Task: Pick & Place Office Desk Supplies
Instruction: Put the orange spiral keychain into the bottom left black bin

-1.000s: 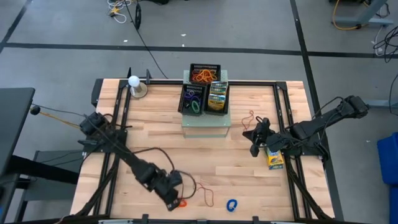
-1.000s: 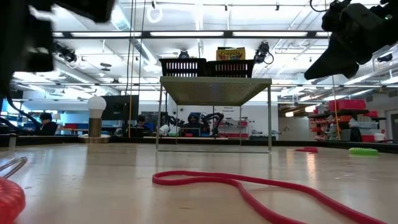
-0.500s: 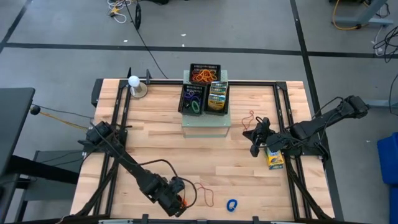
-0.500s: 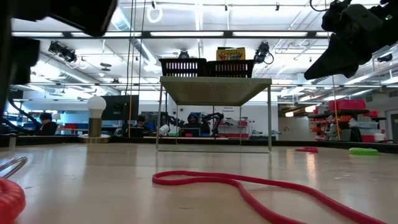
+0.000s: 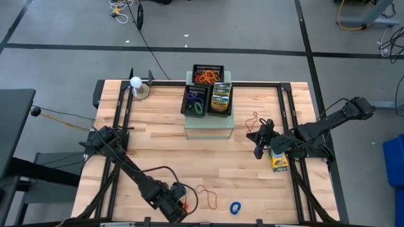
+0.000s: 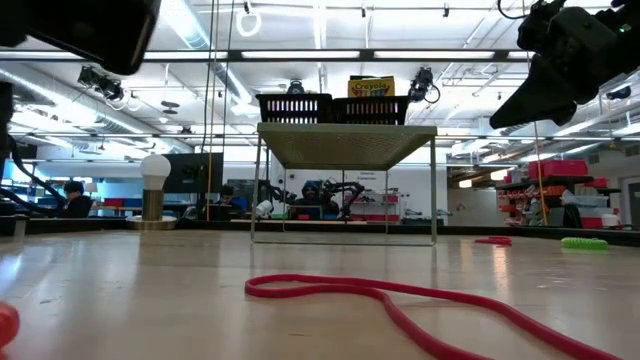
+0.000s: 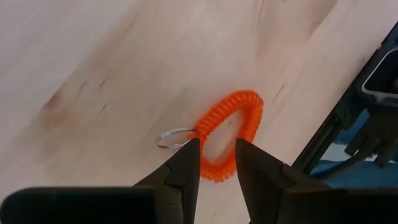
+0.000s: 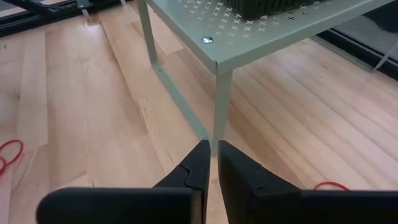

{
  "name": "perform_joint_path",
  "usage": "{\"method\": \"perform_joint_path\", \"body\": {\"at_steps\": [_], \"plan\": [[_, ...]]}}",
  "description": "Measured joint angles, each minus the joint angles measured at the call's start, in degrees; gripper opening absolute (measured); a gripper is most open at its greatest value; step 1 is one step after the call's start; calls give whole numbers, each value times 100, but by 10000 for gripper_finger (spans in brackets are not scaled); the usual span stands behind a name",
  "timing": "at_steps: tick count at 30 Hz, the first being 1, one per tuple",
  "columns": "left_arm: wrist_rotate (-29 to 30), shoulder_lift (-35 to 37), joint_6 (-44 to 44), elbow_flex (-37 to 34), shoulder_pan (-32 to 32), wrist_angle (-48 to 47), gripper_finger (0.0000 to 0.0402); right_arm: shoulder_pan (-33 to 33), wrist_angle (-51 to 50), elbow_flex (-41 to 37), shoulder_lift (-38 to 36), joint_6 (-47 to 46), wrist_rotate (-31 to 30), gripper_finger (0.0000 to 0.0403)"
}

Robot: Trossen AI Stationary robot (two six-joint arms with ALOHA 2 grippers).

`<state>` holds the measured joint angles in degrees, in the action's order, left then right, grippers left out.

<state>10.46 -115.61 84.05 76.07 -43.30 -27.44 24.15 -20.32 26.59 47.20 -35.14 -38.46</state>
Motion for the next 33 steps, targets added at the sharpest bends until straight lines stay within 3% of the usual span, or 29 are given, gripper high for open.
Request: {"method": "perform_joint_path", "body": {"at_steps": [8, 22, 33], "plan": [[-1, 0, 22, 0, -23, -195, 105, -1, 0, 0, 0, 2, 2, 41], [-23, -129, 9, 4, -16, -463, 64, 1, -2, 0, 0, 1, 4, 41], [-320, -50, -836, 0, 94, -829, 17, 1, -2, 0, 0, 2, 7, 41]]}}
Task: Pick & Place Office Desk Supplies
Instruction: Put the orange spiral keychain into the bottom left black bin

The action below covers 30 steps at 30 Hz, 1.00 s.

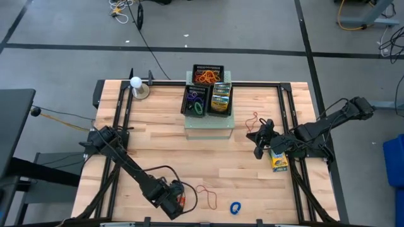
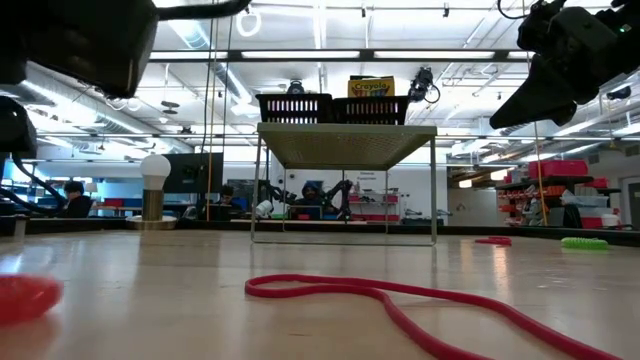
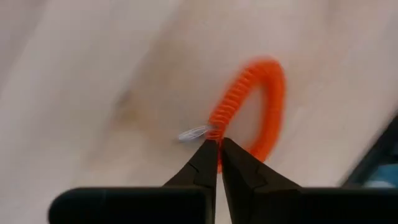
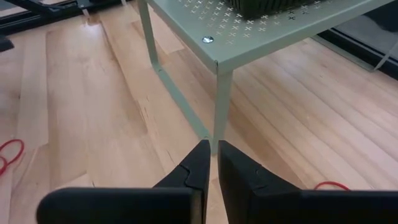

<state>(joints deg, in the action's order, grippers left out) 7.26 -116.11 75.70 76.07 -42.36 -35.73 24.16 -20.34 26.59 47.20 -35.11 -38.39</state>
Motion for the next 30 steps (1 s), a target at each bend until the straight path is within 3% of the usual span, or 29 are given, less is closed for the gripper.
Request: {"method": "perform_joint_path", "body": {"at_steps": [8, 15, 23, 30], "plan": [[326, 254, -291, -15, 182, -1356, 19, 0, 4, 0, 0, -2, 35, 41], [-30, 255, -488, -15, 383, -1325, 76, -1, 9, 0, 0, -20, 92, 41], [-216, 255, 1138, -13, 344, -905, 128, 0, 18, 0, 0, -7, 90, 41], [426, 418, 3105, -7, -228, -760, 135, 0, 33, 0, 2, 0, 90, 41]]}}
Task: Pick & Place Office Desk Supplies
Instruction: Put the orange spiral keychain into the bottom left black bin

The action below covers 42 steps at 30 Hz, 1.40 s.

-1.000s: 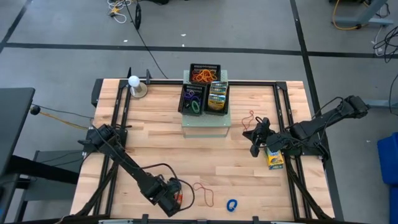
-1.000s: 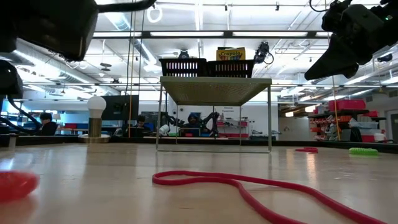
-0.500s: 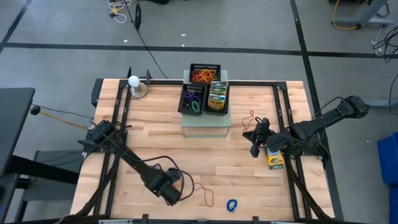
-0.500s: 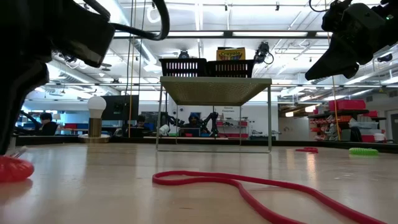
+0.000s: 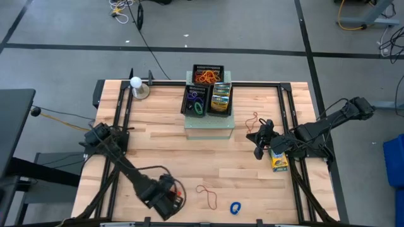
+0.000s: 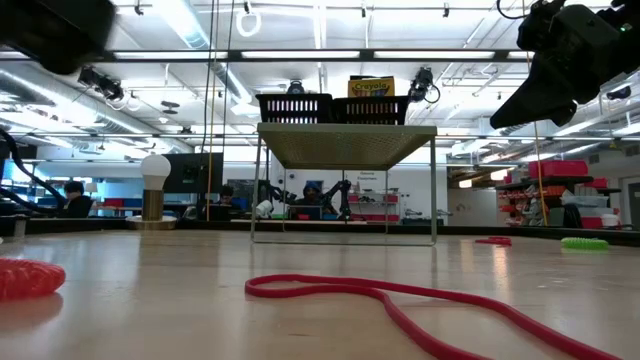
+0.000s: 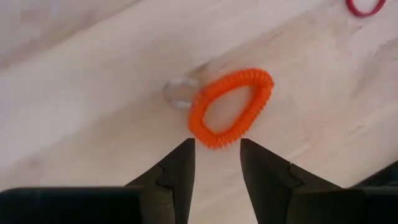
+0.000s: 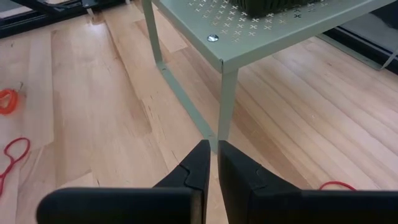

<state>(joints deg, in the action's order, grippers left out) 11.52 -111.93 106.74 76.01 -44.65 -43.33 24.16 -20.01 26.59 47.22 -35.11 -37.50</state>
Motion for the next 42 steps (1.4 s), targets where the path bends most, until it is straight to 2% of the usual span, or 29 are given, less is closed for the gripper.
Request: {"method": "perform_joint_path", "body": {"at_steps": [9, 16, 21, 24, 36, 39, 42], "plan": [[510, 40, 2188, 0, -536, 397, 136, 0, 13, 0, 0, 44, -2, 41], [697, -10, 2132, 2, -161, 255, 136, -1, 11, 0, 0, 44, -4, 41], [289, -14, 2043, 0, 38, -420, 136, -2, 9, 0, 0, 0, -4, 41], [27, -14, 1878, 0, 33, -334, 136, -2, 9, 0, 0, 0, -4, 41], [219, -330, 1967, 0, -54, -26, 134, -2, 7, 0, 0, 153, -11, 41], [298, -397, 1980, 0, -26, 48, 118, -2, 7, 0, 0, 153, -11, 41], [327, -416, 1816, 0, -28, 211, 77, -2, 7, 0, 0, 149, -10, 41]]}}
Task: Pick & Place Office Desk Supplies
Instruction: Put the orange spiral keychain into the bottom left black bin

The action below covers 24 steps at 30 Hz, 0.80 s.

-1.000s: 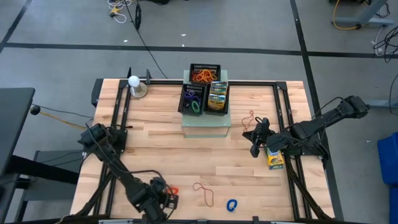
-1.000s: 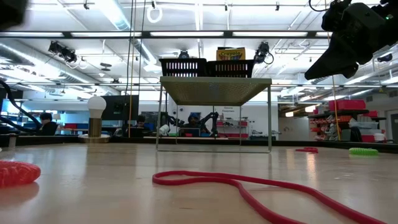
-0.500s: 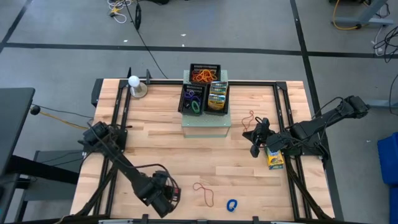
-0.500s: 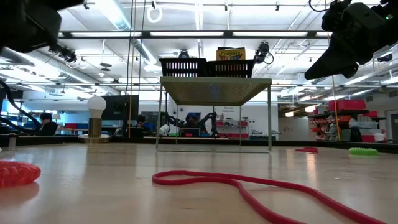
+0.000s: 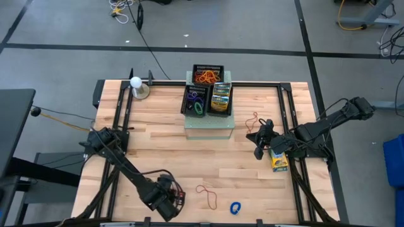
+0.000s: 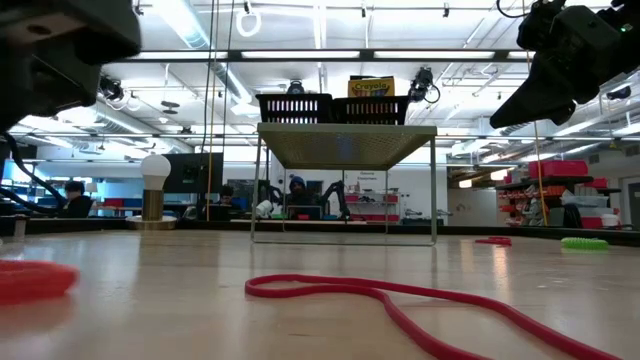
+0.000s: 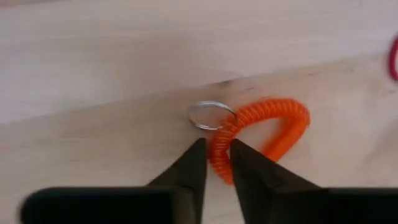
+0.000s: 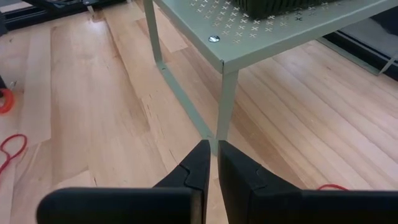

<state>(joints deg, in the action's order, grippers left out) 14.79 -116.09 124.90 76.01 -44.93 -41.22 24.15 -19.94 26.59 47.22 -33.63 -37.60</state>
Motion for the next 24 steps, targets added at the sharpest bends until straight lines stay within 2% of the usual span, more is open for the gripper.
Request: {"method": "perform_joint_path", "body": {"at_steps": [3, 7, 11, 14, 19, 24], "plan": [[3, -3, -141, -2, -11, 45, 25, 2, 4, 0, 0, 0, 1, 41], [135, 187, -265, -4, -7, -34, 13, -1, 9, 0, 0, -4, 1, 41], [1157, 803, -531, 123, 69, -310, 12, -1, 11, 0, -1, -12, -1, 41], [1599, 1354, -868, 203, 382, -837, 12, 1, 14, 0, 0, -84, 1, 41], [2020, 2246, -2465, 232, 1414, -1297, 11, 1, 43, 0, 0, -395, -2, 41], [2027, 3054, -5025, 232, 2841, -1066, 13, 2, 46, 0, 0, -855, -106, 41]]}}
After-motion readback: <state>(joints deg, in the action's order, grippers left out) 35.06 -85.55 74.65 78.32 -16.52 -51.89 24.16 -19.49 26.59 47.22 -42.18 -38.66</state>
